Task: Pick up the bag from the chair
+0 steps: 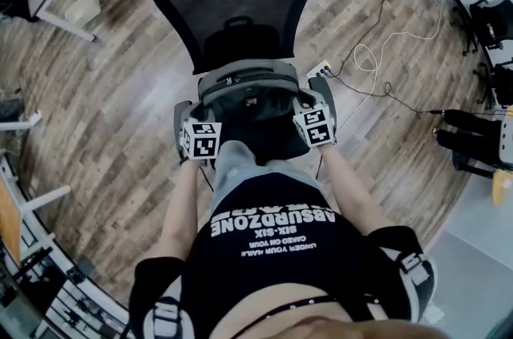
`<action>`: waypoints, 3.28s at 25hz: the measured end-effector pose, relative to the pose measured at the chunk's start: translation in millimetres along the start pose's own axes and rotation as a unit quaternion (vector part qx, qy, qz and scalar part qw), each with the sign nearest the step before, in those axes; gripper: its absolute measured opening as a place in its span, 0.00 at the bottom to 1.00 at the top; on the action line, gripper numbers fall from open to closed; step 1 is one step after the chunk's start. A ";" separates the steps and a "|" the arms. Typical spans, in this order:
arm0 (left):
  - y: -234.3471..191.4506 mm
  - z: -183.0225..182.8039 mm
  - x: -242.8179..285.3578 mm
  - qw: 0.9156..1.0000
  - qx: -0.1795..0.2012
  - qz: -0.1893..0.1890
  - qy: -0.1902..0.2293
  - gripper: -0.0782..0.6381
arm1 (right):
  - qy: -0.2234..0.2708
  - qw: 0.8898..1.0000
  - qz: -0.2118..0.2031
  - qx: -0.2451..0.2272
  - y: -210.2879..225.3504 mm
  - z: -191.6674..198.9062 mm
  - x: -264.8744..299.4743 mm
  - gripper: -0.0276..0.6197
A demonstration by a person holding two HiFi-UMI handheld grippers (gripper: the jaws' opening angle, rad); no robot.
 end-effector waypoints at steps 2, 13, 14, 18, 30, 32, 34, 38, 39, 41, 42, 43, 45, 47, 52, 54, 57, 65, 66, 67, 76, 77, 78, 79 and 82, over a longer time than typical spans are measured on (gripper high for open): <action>1.7 -2.4 -6.0 1.000 -0.003 -0.001 0.008 0.20 | 0.006 1.000 0.001 0.005 0.2 -1.6 -6.3 0.12; -8.2 -28.3 -35.0 0.999 0.004 0.010 0.048 0.20 | 0.037 0.998 0.011 0.054 -3.2 -28.0 -34.8 0.12; -7.9 -32.2 -37.3 0.999 0.007 0.011 0.052 0.20 | 0.039 0.997 0.013 0.058 -2.2 -30.0 -37.0 0.12; -0.5 -48.2 -45.2 0.998 0.017 0.017 0.066 0.20 | 0.043 0.996 0.018 0.078 5.9 -34.2 -47.9 0.12; 2.4 -105.9 -84.8 0.989 0.041 0.027 0.141 0.20 | 0.099 0.984 0.019 0.143 26.8 -80.3 -83.3 0.12; 5.1 -116.8 -93.1 0.986 0.047 0.026 0.156 0.20 | 0.108 0.982 0.017 0.157 31.2 -85.8 -89.4 0.12; 7.6 -127.1 -101.1 0.984 0.053 0.024 0.171 0.20 | 0.112 0.978 0.012 0.178 35.3 -90.8 -94.9 0.12; 5.3 -141.6 -116.1 0.979 0.049 0.026 0.198 0.20 | 0.128 0.970 0.006 0.206 36.8 -104.6 -105.3 0.12; 3.4 -143.6 -118.6 0.977 0.038 0.032 0.206 0.20 | 0.134 0.968 0.004 0.212 36.6 -107.9 -106.9 0.12; -1.0 -146.2 -122.9 0.974 0.013 0.046 0.222 0.20 | 0.143 0.964 -0.003 0.223 36.0 -114.3 -109.6 0.12; -3.3 -147.4 -125.4 0.973 0.006 0.049 0.227 0.20 | 0.147 0.963 -0.007 0.227 35.5 -117.8 -110.8 0.12; -5.4 -149.0 -128.5 0.972 0.003 0.050 0.231 0.20 | 0.150 0.962 -0.009 0.229 35.2 -121.8 -112.3 0.12; -8.4 -154.2 -136.5 0.969 0.001 0.054 0.243 0.20 | 0.158 0.960 -0.013 0.231 36.1 -130.6 -116.7 0.12; -9.2 -162.3 -145.3 0.964 0.000 0.060 0.260 0.20 | 0.169 0.957 -0.016 0.235 38.9 -139.0 -122.2 0.12; -11.1 -184.7 -162.8 0.953 0.002 0.075 0.292 0.20 | 0.197 0.948 -0.024 0.251 45.9 -157.5 -132.9 0.12; -11.0 -192.0 -170.1 0.951 0.003 0.077 0.300 0.20 | 0.204 0.944 -0.027 0.258 47.3 -163.4 -139.1 0.12; -9.4 -201.9 -178.2 0.946 0.005 0.081 0.312 0.20 | 0.211 0.938 -0.034 0.274 51.6 -170.2 -144.7 0.12; -14.3 -206.6 -194.3 0.940 -0.010 0.088 0.331 0.20 | 0.225 0.929 -0.051 0.288 51.2 -186.8 -151.3 0.12; -13.4 -207.2 -195.7 0.939 -0.010 0.088 0.332 0.20 | 0.226 0.929 -0.052 0.288 51.8 -187.2 -152.6 0.12; -12.4 -207.5 -196.8 0.938 -0.010 0.089 0.334 0.20 | 0.227 0.929 -0.052 0.288 52.2 -187.2 -153.9 0.12; -14.0 -204.6 -200.9 0.939 -0.009 0.089 0.333 0.19 | 0.232 0.928 -0.056 0.285 49.1 -190.9 -158.5 0.12; -15.0 -204.1 -200.6 0.939 -0.010 0.089 0.332 0.19 | 0.232 0.929 -0.055 0.284 48.2 -191.5 -157.9 0.12; -16.1 -203.4 -200.4 0.939 -0.010 0.089 0.332 0.19 | 0.231 0.930 -0.053 0.282 47.1 -191.7 -157.3 0.12; -17.4 -202.6 -200.0 0.940 -0.010 0.088 0.331 0.19 | 0.231 0.931 -0.050 0.277 46.0 -191.9 -156.7 0.12; -19.9 -200.9 -198.2 0.941 -0.009 0.083 0.328 0.19 | 0.231 0.935 -0.044 0.267 43.7 -192.3 -156.0 0.12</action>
Point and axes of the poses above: the fingertips, and each gripper's own axes: x forward along the fingers, y to its right, z out of its underside, the point moved 3 cm from there along -x, backward along the fingers, and after that the axes turned 12 degrees about z, right-handed, at the moved point
